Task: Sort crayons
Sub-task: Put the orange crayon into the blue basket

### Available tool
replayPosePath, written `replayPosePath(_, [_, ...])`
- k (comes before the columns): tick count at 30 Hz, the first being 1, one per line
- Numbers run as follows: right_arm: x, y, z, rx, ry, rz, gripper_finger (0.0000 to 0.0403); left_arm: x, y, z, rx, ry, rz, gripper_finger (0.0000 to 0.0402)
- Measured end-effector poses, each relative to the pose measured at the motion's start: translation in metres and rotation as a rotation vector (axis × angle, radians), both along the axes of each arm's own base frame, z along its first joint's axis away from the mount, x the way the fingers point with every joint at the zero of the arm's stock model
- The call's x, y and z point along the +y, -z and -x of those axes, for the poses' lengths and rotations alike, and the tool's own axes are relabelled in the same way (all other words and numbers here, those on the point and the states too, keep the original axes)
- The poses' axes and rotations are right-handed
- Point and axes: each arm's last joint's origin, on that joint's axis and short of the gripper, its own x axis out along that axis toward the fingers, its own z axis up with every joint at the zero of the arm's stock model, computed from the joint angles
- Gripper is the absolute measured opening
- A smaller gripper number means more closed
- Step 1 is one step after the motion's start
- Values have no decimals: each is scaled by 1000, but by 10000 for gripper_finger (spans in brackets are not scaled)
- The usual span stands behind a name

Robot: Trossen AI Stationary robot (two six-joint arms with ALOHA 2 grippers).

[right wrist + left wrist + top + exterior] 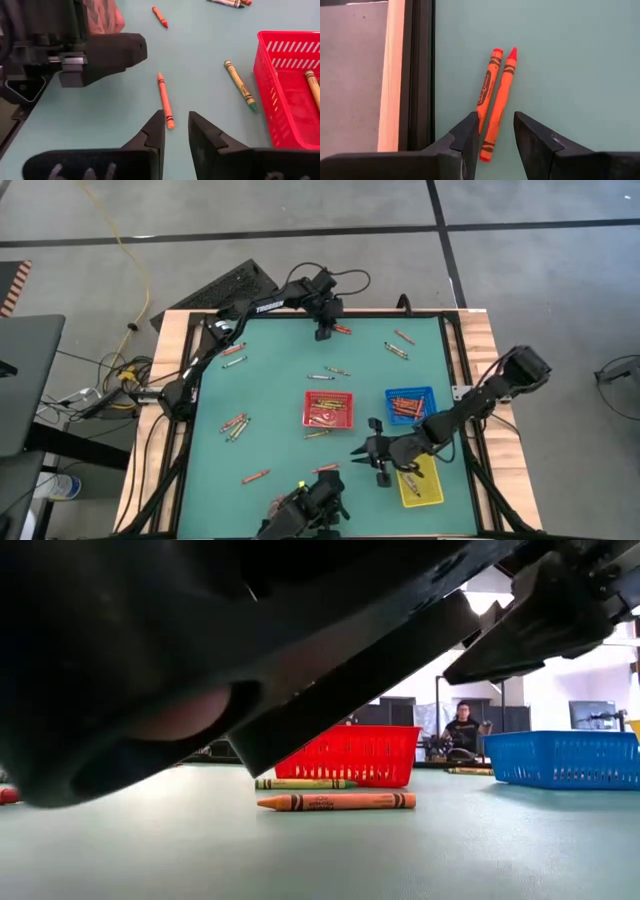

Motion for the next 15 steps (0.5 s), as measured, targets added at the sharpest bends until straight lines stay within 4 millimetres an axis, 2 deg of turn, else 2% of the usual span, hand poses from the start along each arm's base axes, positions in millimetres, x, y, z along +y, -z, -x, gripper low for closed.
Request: replayPosePath(15, [-4,-9,7,27,-9,10,82,-4,4,7,64,-26,94,112])
